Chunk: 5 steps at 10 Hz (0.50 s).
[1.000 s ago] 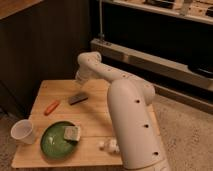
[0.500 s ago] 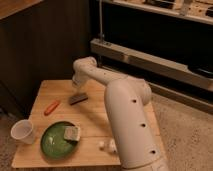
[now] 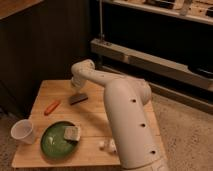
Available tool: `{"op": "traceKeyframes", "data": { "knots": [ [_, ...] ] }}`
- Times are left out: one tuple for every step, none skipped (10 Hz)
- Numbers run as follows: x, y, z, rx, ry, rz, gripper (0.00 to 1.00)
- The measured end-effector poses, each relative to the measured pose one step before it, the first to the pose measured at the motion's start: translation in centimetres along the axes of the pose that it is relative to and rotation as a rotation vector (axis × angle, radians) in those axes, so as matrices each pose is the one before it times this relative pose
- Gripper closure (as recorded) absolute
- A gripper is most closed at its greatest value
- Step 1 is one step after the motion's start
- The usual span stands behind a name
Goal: Push the eraser across the table
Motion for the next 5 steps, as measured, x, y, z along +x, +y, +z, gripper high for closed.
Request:
{"op": "traceKeyframes", "data": {
  "knots": [
    [-0.089,0.129,-0.022,-0.01593,0.00498,0.03118,0.94],
    [0.290,-0.203,-0.019,-0.00330,-0.00096,0.00760,0.94],
    [0.240,-0.190,-0.004,-0.00468,-0.00761,0.00404,0.94],
    [0.094,0.239,-0.165,-0.00551,-0.01083,0.00538,0.94],
    [-0.026,0.228,-0.082,-0.00087,-0.01376,0.00734,0.94]
  ]
}}
